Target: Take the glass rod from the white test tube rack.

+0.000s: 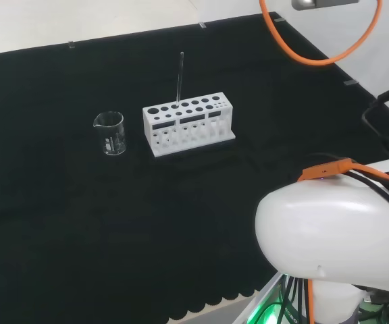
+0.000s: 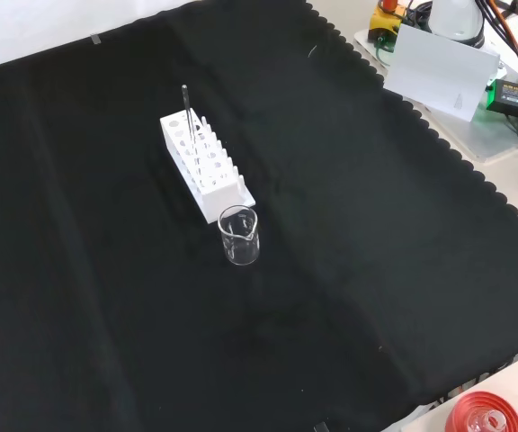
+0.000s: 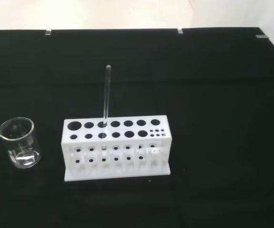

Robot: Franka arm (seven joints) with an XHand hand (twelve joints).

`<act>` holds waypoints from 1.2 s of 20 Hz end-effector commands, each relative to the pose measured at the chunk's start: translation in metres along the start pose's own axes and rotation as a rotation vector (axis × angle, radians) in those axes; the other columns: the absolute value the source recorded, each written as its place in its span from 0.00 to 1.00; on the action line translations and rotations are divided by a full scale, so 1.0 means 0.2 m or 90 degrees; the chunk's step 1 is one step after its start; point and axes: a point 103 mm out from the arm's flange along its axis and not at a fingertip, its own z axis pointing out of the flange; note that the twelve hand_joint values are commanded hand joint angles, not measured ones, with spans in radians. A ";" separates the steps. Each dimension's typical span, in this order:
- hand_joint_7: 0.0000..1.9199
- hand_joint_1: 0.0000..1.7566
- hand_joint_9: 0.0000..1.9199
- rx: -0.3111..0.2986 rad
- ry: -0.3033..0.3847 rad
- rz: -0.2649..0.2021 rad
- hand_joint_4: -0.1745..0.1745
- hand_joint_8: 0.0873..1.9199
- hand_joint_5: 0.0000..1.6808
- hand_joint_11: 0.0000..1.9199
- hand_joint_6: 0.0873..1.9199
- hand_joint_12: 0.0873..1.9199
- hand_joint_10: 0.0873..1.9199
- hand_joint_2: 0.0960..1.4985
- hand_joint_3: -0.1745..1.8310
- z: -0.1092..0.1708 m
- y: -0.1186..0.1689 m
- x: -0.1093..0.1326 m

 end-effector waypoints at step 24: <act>0.03 0.33 0.09 -0.007 0.009 -0.018 0.25 0.37 0.13 0.07 0.00 0.74 0.44 0.77 0.00 0.13 0.48 0.07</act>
